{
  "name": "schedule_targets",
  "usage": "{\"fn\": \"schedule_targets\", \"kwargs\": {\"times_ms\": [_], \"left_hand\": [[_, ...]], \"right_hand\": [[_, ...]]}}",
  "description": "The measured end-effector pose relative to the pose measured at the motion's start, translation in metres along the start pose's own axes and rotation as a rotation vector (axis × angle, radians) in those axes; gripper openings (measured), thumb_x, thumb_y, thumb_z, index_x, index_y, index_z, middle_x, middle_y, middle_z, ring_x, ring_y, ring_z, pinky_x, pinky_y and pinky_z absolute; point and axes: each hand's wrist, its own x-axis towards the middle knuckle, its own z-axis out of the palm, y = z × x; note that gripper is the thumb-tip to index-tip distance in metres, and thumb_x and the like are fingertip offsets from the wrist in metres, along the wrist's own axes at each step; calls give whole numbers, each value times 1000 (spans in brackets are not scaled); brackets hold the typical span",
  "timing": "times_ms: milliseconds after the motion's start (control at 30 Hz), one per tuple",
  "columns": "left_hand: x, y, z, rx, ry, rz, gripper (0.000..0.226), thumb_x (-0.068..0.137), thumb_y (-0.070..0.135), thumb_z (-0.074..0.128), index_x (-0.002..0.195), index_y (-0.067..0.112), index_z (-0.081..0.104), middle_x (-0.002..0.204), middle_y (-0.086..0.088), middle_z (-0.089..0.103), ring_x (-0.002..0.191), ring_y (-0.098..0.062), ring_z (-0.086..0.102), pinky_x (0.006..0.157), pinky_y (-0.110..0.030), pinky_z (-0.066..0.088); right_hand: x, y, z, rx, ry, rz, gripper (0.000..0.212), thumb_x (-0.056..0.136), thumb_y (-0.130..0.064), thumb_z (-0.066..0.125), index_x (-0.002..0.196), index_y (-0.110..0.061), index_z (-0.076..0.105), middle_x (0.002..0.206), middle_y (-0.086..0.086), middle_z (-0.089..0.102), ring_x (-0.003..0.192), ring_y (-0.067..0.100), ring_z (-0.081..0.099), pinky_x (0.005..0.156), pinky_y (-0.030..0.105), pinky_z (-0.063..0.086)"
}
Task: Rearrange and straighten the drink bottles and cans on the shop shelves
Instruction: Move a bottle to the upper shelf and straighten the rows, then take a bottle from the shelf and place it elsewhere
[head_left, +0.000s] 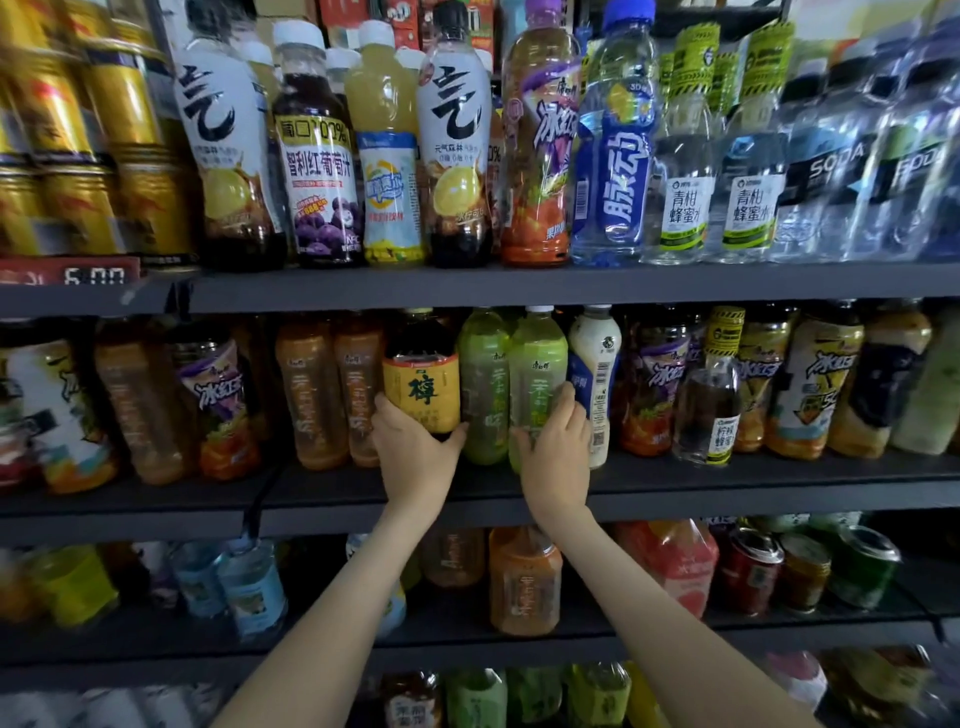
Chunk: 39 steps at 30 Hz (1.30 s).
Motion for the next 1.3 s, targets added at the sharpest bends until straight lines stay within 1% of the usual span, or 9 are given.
{"fn": "schedule_targets", "kwargs": {"times_ms": [200, 300, 467, 600, 700, 800, 933, 1167, 1300], "left_hand": [[3, -4, -4, 18, -31, 2, 104, 69, 36, 82, 144, 1, 19, 137, -17, 38, 130, -32, 36, 104, -44, 40], [2, -3, -7, 27, -49, 2, 104, 70, 38, 82, 143, 1, 18, 138, -17, 38, 131, -31, 36, 104, -46, 41], [-6, -1, -18, 70, -83, 51, 106, 76, 43, 75, 149, 5, 8, 148, -15, 27, 138, -29, 27, 110, -41, 35], [-10, -3, -40, 112, -93, 124, 92, 84, 34, 69, 149, 12, 9, 149, -12, 25, 139, -25, 25, 110, -35, 33], [-3, -3, -68, 159, -65, 175, 69, 89, 22, 63, 145, 9, 26, 141, -12, 38, 131, -27, 38, 101, -31, 38], [15, -4, -105, 201, -20, 206, 52, 89, 17, 61, 136, 8, 41, 131, -12, 48, 120, -28, 50, 93, -31, 43], [38, -8, -171, 258, 4, 216, 41, 92, 26, 56, 131, 13, 45, 127, -7, 52, 111, -23, 55, 84, -33, 46], [73, -24, -319, 460, 2, 241, 36, 95, 30, 52, 127, 15, 47, 123, -5, 51, 108, -23, 54, 79, -32, 46], [91, -41, -400, 562, 3, 241, 38, 96, 32, 50, 129, 15, 45, 122, -3, 51, 101, -23, 56, 68, -26, 40]], "right_hand": [[7, -8, 10, -90, 51, 22, 88, 66, -25, 87, 133, 13, 44, 106, 23, 59, 93, 36, 60, 74, 40, 54], [11, -8, 13, -70, 32, 52, 86, 73, -23, 83, 137, 12, 39, 111, 24, 56, 97, 37, 57, 77, 40, 53], [9, -8, 9, 33, 9, 72, 82, 85, -20, 71, 146, 8, 24, 129, 26, 46, 116, 39, 46, 94, 43, 44], [-8, -23, 0, 130, 52, 40, 70, 85, -7, 68, 143, 8, 32, 128, 27, 46, 118, 40, 43, 98, 45, 42], [-20, -49, -11, 303, -17, -32, 49, 88, -5, 62, 133, 2, 44, 123, 18, 49, 117, 33, 48, 91, 36, 45], [-26, -85, -22, 406, -92, -140, 33, 90, -8, 60, 121, -4, 51, 114, 8, 52, 106, 22, 53, 82, 22, 43], [-33, -151, -28, 462, -183, -223, 29, 91, -18, 59, 119, -10, 53, 114, 4, 54, 105, 20, 54, 86, 29, 46], [-67, -298, -25, 558, -205, -432, 25, 90, -11, 60, 114, -7, 57, 104, 4, 55, 98, 19, 56, 79, 15, 36], [-91, -384, -16, 587, -225, -514, 28, 90, -10, 60, 117, -6, 55, 111, 8, 56, 106, 24, 54, 85, 27, 44]]}}
